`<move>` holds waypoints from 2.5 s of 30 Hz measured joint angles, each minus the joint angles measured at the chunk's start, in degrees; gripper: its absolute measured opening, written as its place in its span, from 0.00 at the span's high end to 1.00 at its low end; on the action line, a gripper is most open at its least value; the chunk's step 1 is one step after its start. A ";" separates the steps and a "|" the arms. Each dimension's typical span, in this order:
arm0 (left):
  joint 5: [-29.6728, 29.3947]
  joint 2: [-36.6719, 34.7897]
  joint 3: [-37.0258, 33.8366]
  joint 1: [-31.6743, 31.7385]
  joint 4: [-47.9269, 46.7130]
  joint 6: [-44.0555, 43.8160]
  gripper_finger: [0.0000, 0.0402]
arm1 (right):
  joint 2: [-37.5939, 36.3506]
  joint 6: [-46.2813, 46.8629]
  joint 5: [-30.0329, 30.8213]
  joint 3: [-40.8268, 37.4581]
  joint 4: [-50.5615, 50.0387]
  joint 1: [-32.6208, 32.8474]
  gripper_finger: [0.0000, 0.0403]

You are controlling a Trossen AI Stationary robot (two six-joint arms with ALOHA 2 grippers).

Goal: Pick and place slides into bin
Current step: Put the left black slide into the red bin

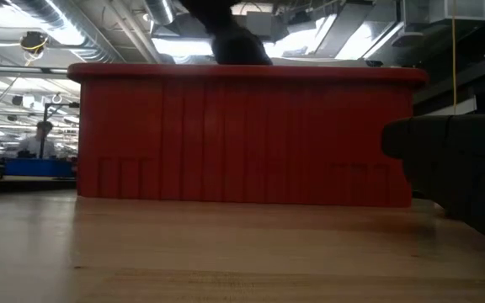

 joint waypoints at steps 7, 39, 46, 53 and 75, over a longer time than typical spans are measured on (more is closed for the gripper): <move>1.32 4.63 0.00 2.98 6.16 -0.10 0.99 | 0.04 1.71 0.02 0.00 -0.76 -0.64 0.99; 6.44 17.02 0.00 4.92 14.88 -7.13 0.99 | 0.09 12.07 0.04 -0.02 -3.70 -0.64 0.97; 6.68 19.54 0.00 5.61 14.74 -7.52 0.99 | 0.09 12.07 0.04 -0.02 -3.79 -0.59 0.98; 6.70 22.15 0.00 5.63 16.65 -7.15 0.99 | 0.09 11.98 0.04 -0.02 -3.91 -0.59 0.99; 3.61 26.82 0.00 6.77 19.16 -8.17 0.99 | 0.55 12.50 0.04 -0.04 -3.80 -0.59 0.99</move>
